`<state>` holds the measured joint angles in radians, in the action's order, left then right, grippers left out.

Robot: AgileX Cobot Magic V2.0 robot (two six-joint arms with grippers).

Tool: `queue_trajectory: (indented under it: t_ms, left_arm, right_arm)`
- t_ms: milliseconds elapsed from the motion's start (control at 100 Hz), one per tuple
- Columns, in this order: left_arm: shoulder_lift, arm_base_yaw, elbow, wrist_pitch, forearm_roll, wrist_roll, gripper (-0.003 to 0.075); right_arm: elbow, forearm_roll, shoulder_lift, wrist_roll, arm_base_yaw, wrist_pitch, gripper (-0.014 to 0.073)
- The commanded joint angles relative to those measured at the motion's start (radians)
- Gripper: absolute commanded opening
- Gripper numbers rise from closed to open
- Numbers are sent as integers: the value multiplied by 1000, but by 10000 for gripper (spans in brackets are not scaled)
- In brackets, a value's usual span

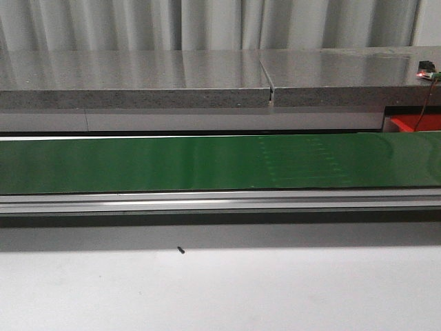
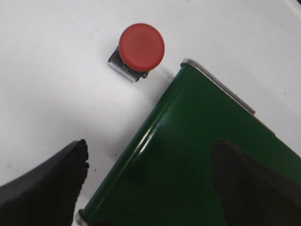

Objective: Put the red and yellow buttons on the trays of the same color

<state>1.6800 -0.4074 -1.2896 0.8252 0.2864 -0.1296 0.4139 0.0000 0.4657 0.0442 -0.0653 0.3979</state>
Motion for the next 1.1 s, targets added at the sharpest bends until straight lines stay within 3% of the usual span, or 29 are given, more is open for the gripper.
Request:
queue_trajectory:
  t_ms: [0,350,810,910,1090]
  left_arm:
    - [16,-1,-89,-15,28,-20,535]
    - [204,-1,-242,-8,21,-154,535]
    - [302,-5,-247,-79,23,-212,531]
    - [302,-5,-247,-90,23,-212,463]
    - [302,-5,-247,-107,16,-212,221]
  right_arm:
    - [25,0,-1,8,-1,-70,-67]
    - [25,0,-1,8,-1,-70,-67]
    - [25,0,-1,8,-1,-70,-67]
    - [25,0,-1,8,-1,-70,-67]
    - [25,0,-1,8,-1,-70,-67]
